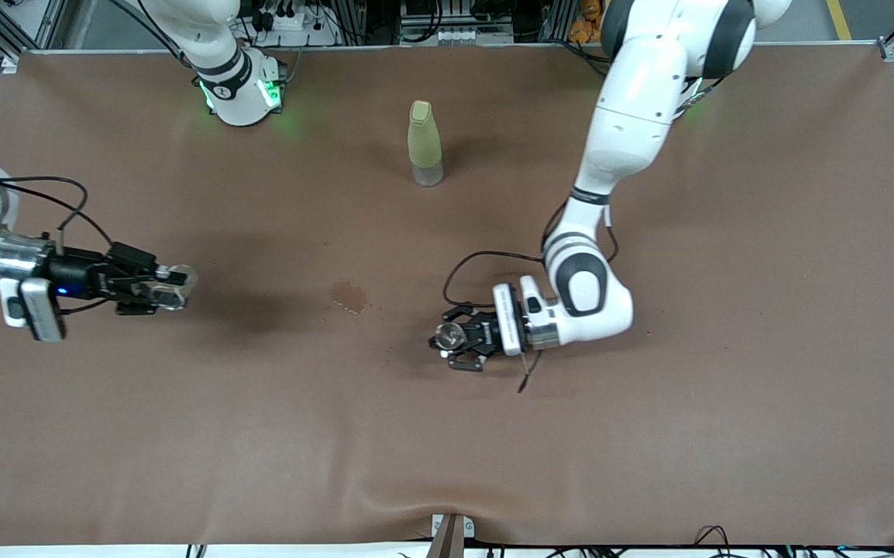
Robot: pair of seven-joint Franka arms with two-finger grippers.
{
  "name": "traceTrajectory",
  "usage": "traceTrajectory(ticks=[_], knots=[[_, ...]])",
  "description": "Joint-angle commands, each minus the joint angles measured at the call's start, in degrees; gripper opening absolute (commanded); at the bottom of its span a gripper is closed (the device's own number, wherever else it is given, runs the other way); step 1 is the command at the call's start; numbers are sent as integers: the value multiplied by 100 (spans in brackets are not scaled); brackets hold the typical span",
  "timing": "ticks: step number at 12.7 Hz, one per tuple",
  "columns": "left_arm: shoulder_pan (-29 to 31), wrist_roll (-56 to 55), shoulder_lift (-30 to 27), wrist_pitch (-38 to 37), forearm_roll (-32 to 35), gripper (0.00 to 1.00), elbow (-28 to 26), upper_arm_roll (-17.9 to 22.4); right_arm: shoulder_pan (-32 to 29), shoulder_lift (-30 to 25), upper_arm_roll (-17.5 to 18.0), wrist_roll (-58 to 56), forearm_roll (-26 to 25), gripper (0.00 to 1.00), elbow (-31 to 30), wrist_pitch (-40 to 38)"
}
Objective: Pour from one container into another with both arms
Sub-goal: 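Carry the jigger back with the left gripper while the right gripper lowers the cup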
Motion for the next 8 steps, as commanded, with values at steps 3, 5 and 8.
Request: traceTrajectory(ticks=[3,5,8], knots=[[864,-41,-1388,-495,1167,0,-1638,-68,-526,308,111,-2464,-124,13,72,-39],[1540,47,-1477,-1345,1799,0,-1833,-68,-693,684,120,-3938,-115,13,203,-65],[2490,494,-1452,-2164,2398,0,-2035,-68,-1009,1098,120,-5136,-299,14,449,-65]])
